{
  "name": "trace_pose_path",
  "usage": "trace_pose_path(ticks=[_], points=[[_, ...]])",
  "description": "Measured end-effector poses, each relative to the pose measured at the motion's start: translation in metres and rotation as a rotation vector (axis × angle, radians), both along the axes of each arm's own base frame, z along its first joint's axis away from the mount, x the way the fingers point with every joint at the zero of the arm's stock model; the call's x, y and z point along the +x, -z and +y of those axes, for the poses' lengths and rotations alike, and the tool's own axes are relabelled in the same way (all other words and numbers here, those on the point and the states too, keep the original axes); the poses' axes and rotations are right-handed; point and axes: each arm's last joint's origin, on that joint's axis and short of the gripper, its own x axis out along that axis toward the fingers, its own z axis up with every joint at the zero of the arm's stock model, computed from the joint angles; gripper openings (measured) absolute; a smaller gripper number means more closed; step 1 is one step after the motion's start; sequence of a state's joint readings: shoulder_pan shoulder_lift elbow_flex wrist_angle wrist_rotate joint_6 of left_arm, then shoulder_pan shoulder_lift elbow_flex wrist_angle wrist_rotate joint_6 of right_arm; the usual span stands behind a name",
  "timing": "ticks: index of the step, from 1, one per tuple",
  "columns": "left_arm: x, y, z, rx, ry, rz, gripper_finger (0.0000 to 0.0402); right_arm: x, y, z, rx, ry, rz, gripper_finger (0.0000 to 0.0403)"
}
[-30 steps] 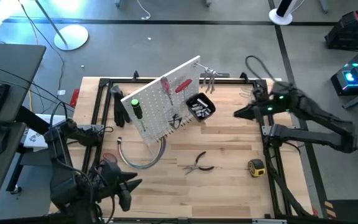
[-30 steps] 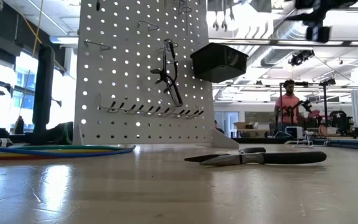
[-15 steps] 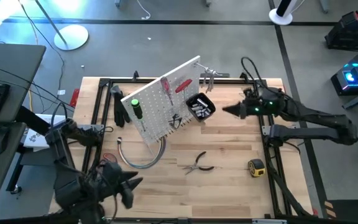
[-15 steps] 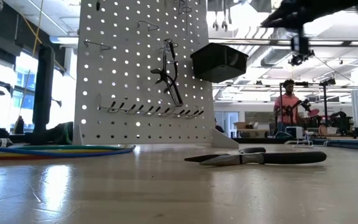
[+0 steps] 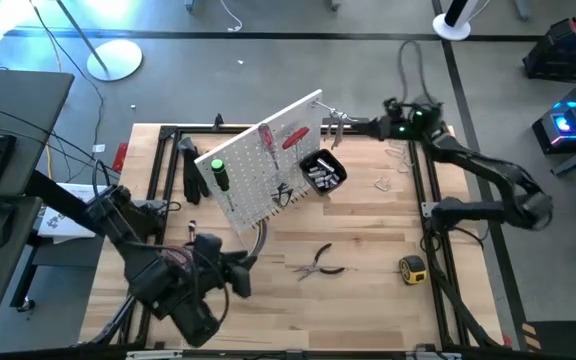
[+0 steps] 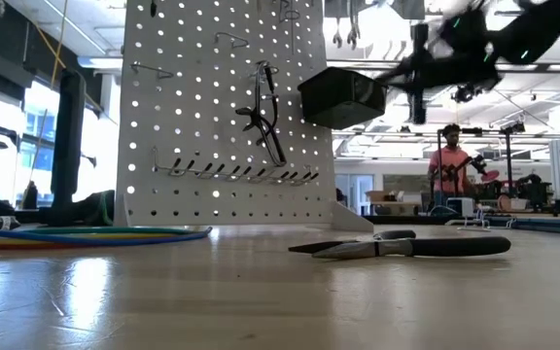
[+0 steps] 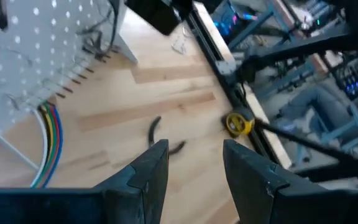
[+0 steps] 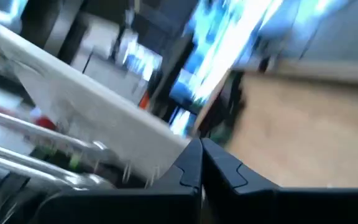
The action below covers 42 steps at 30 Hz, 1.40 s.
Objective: Hang tools onto peg board
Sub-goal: Adjust the peg board
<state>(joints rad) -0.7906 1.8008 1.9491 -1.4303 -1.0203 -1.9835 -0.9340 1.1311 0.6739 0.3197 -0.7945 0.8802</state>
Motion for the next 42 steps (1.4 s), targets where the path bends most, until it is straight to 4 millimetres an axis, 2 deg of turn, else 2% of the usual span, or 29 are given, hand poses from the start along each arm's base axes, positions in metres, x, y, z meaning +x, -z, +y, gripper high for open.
trace_pose_path(ticks=[3,4,8,12,17,21,26,29,42], points=[[0.013,-0.001,0.016,0.027,-0.071,-0.029,0.0145,0.008,0.023,-0.020,0.108,-0.156,-0.005,0.0000],[0.018,-0.001,0.022,0.029,-0.093,-0.034,0.0145,0.013,0.024,-0.026,0.116,-0.201,-0.011,0.0000],[0.035,-0.006,0.043,0.010,-0.152,-0.059,0.0145,0.033,0.016,-0.046,0.062,-0.258,-0.032,0.0000],[0.049,-0.008,0.054,0.026,-0.148,-0.061,0.0145,0.055,-0.002,-0.066,0.025,-0.324,-0.054,0.0000],[0.057,-0.010,0.059,0.053,-0.133,-0.055,0.0145,0.094,-0.004,-0.083,0.058,-0.403,-0.039,0.0000],[0.057,-0.011,0.058,0.056,-0.123,-0.056,0.0145,0.115,-0.009,-0.091,0.046,-0.431,-0.045,0.0000],[0.055,-0.011,0.055,0.070,-0.104,-0.046,0.0145,0.137,-0.004,-0.091,0.070,-0.453,-0.028,0.0000],[0.055,-0.011,0.054,0.073,-0.099,-0.044,0.0145,0.142,0.000,-0.085,0.075,-0.498,-0.020,0.0000],[0.041,-0.017,0.042,0.074,-0.019,-0.021,0.0145,0.127,0.004,-0.058,0.101,-0.505,0.061,0.0000]])
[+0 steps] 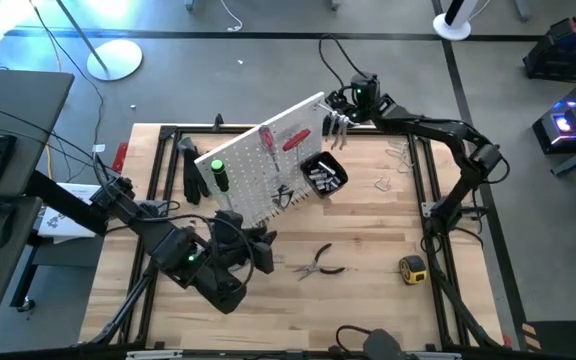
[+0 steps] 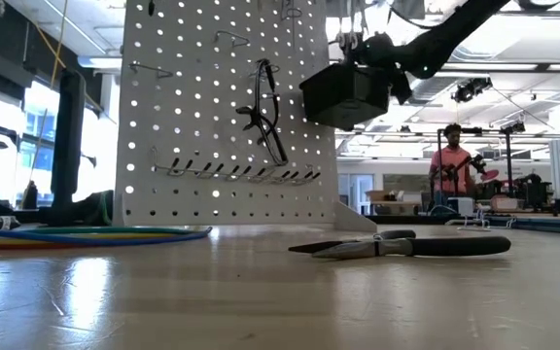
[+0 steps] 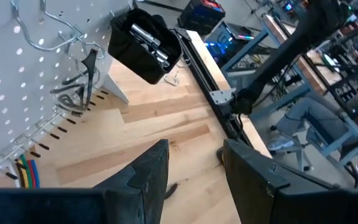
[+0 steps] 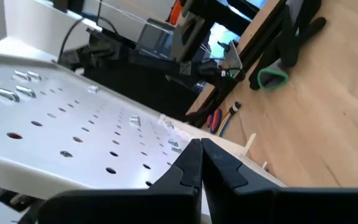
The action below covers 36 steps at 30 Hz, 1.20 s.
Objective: Hang tools onto peg board
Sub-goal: Adjust the peg board
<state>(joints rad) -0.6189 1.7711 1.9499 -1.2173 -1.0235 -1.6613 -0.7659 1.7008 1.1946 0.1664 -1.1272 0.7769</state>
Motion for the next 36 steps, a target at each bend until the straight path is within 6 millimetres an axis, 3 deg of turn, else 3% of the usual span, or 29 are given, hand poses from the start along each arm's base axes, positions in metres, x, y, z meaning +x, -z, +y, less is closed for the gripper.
trace_pose_path(ticks=[25,36], points=[[-0.052,-0.054,0.030,0.158,0.160,0.034,0.0145,-0.027,-0.023,0.087,-0.168,-0.063,0.299,0.0000],[-0.064,-0.065,0.038,0.230,0.213,0.067,0.0145,-0.020,-0.029,0.131,-0.213,-0.105,0.391,0.0000]])
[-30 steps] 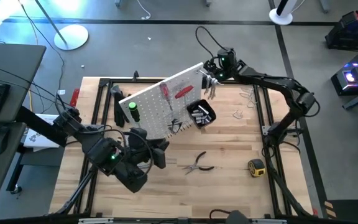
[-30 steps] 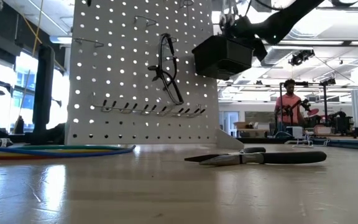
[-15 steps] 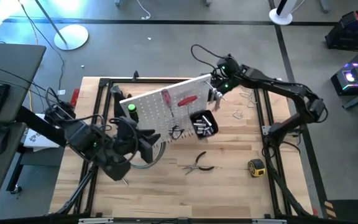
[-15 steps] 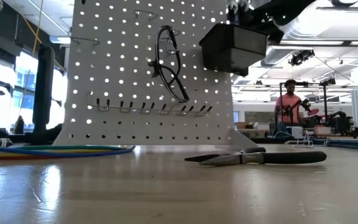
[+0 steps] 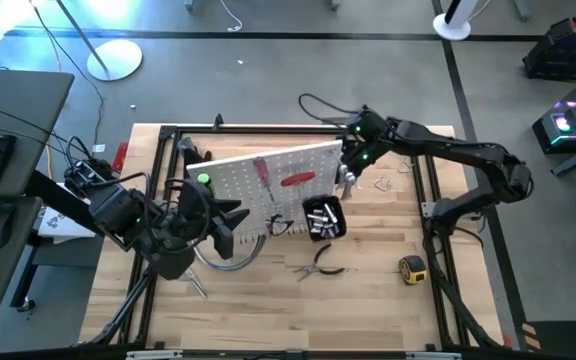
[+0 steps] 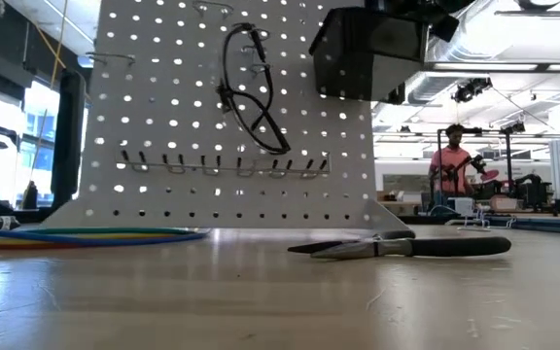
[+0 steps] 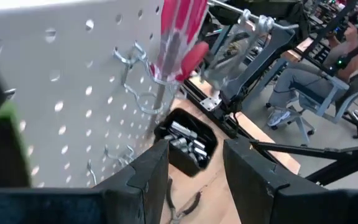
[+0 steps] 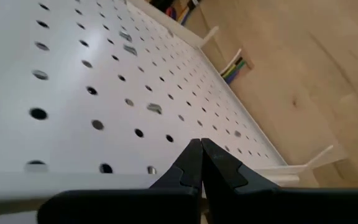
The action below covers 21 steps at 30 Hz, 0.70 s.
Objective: Hang tools onto peg board
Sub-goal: Adjust the peg board
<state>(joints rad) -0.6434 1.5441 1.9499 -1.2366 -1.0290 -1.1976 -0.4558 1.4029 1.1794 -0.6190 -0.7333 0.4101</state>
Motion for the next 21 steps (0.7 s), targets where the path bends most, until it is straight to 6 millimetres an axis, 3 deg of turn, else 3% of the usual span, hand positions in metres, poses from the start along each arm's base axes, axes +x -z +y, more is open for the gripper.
trace_pose_path(ticks=[15,21], points=[[-0.009,-0.001,-0.009,0.051,0.069,0.027,0.0145,0.014,0.004,0.055,0.017,-0.074,0.117,0.0000],[-0.015,-0.006,-0.006,0.055,0.082,0.017,0.0145,0.004,-0.006,0.053,-0.082,0.032,0.111,0.0000]])
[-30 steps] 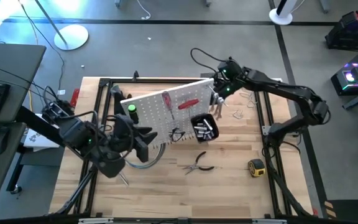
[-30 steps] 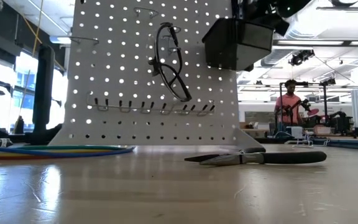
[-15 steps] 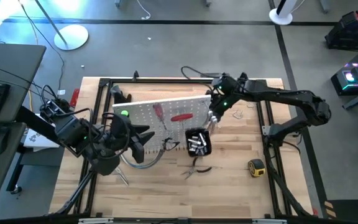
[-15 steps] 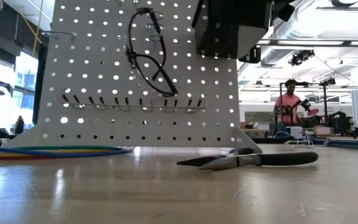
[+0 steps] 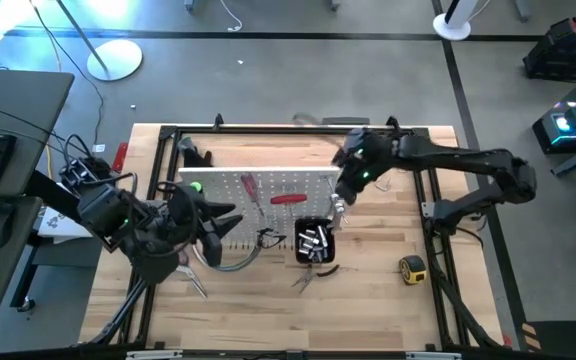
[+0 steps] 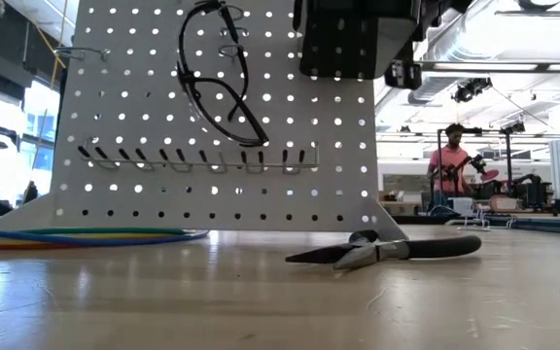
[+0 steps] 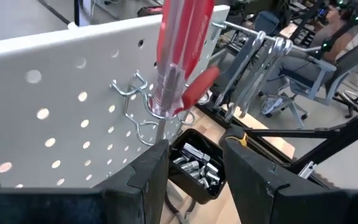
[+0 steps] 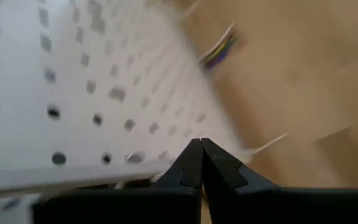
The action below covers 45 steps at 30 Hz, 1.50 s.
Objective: Hang tools onto peg board
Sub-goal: Adjust the peg board
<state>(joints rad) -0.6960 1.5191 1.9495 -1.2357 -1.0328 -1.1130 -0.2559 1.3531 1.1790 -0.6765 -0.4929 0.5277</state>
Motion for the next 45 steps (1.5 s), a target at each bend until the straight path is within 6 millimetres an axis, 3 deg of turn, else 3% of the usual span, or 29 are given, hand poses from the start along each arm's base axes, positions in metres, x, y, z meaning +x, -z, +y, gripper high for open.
trace_pose_path(ticks=[8,15,20,29,34,45], points=[[-0.023,-0.017,0.013,-0.025,0.060,-0.030,0.0145,-0.051,-0.039,-0.004,-0.157,0.177,-0.066,0.0000],[-0.044,-0.026,0.013,-0.057,0.174,-0.026,0.0145,-0.089,-0.042,0.026,-0.094,0.140,0.099,0.0002],[-0.044,-0.022,0.001,-0.073,0.196,-0.023,0.0145,-0.105,-0.021,0.067,-0.130,-0.051,0.347,0.0041],[-0.023,-0.005,-0.018,-0.134,0.129,-0.020,0.0145,-0.129,0.048,0.131,-0.096,-0.090,0.629,0.0197],[-0.017,-0.003,-0.017,-0.184,0.087,-0.037,0.0145,-0.144,0.076,0.141,-0.064,0.101,0.786,0.0251],[-0.015,-0.001,-0.018,-0.185,0.176,0.045,0.0145,-0.157,0.084,0.154,0.044,0.512,0.867,0.0255]])
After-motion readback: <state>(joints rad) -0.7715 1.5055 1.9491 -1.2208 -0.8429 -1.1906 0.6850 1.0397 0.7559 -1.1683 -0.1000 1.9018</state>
